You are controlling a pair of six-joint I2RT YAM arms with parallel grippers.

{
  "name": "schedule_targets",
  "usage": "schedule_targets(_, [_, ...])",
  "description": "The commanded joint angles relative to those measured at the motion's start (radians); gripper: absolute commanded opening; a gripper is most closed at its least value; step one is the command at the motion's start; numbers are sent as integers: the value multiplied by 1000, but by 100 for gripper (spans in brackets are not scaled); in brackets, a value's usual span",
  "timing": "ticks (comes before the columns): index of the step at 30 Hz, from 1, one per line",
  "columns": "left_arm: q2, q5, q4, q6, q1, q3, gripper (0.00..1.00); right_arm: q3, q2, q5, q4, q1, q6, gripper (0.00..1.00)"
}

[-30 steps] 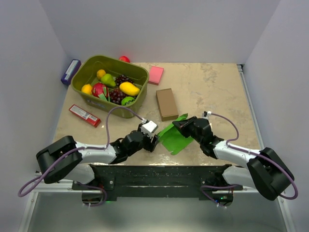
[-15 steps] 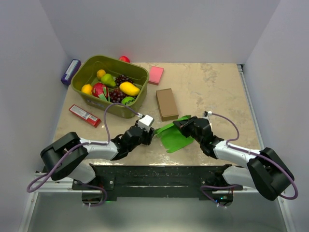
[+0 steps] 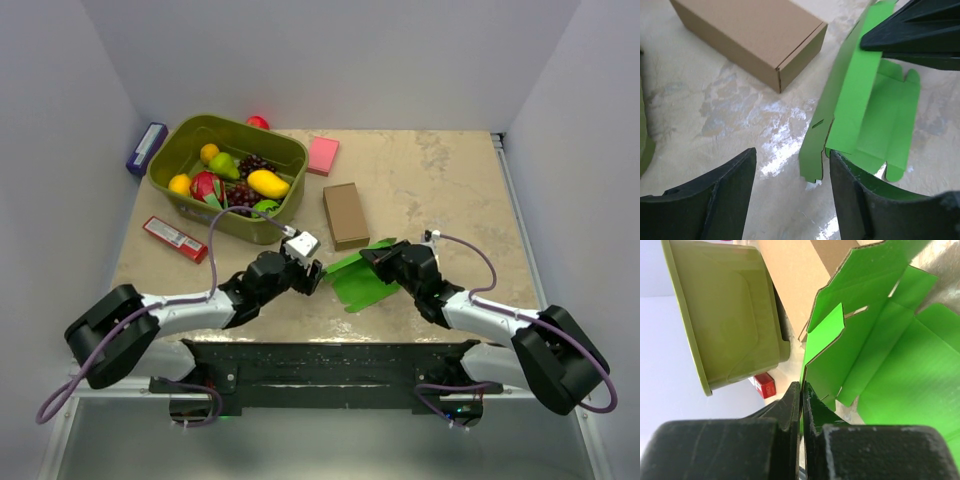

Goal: Fold the paper box

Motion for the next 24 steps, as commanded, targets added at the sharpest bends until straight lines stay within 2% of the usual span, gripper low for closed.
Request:
schedule_targets(1, [-94, 81, -2, 87, 8, 3, 65, 20, 4, 22, -53, 5, -46, 0])
schedule_targets(6, [-80, 43, -24, 139, 8, 46, 64, 20, 15, 15, -42, 5, -47, 0])
schedule_targets(10, [-8, 78, -50, 157, 7, 98, 63, 23, 23, 9, -37, 5, -47, 0])
schedule_targets(24, [99, 73, 13, 206, 7, 130, 63, 25, 30, 6, -30, 3, -47, 0])
